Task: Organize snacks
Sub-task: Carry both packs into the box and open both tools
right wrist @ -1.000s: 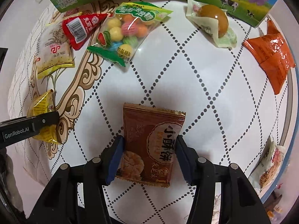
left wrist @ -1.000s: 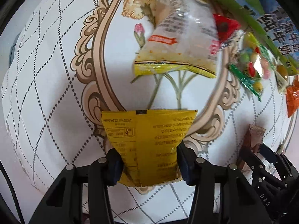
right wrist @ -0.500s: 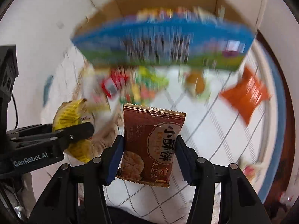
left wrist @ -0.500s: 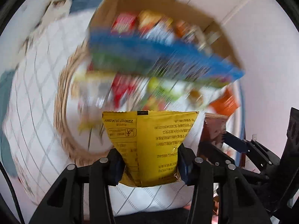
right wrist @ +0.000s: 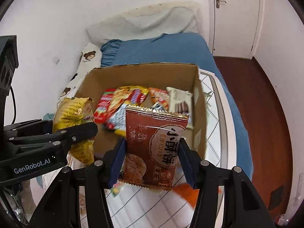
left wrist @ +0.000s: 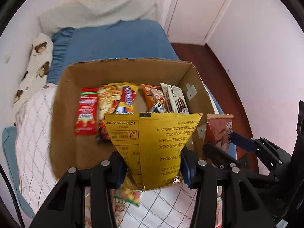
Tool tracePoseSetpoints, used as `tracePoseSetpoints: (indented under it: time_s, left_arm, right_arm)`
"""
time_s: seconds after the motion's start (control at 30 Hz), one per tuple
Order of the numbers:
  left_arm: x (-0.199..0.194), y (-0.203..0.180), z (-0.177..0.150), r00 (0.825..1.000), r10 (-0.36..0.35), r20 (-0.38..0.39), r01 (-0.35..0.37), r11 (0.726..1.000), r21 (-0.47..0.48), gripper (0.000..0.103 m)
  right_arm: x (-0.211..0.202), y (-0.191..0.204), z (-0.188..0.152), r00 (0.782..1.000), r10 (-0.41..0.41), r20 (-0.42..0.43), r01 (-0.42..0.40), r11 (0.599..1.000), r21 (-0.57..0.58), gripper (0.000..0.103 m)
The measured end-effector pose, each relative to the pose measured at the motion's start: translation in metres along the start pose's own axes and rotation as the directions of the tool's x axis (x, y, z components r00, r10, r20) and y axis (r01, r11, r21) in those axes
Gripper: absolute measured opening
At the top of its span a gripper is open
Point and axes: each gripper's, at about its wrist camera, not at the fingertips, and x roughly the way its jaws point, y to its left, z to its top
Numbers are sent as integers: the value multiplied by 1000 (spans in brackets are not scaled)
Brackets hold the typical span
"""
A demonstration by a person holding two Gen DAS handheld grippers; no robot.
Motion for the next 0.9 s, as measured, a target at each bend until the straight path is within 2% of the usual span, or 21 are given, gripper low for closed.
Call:
tracePoseSetpoints:
  time_s: [0.13,0.3,0.53,0.63,0.7,0.77,0.8,0.87,0.9]
  left_arm:
    - [50,2,22,992,-49,-115,43,998,-56,44]
    - [107,12,28,963,-103,-251,71,988,-135,44]
    - [136,12,22,935,-114,-335,65,986,-154,44]
    - [140,12,18,931,-105,-349,51,986,-159,46]
    - [139,11,18,937,-74,-342,28,990,-139,54]
    - [133,14,20,944,-53,-325,10,991,-130,86]
    - [128,16,21,948,-56,-313,14,991,-134,91]
    - [119,19,22,954,-59,-293,17,990,-143,92]
    - [115,19,22,956,-56,-286,15,990,-143,92]
  right_arm:
    - [38,-17,15,997,-10,-77,10,1000,-3,57]
    - [80,-26,14,987,-22,-157,20,1000,-16,57]
    - [108,-27,10,974,-30,-225,21,999,-43,58]
    - [114,-25,12,967,-36,-253,25,999,-45,69]
    - [117,-21,13,963,-42,-267,29,998,-53,78]
    - [114,-19,13,961,-57,-270,45,998,-52,79]
    - [114,-17,13,959,-53,-277,40,998,-52,85]
    - [112,-14,14,959,-31,-282,21,999,-40,93]
    - [112,-11,14,958,-42,-284,31,999,-42,93]
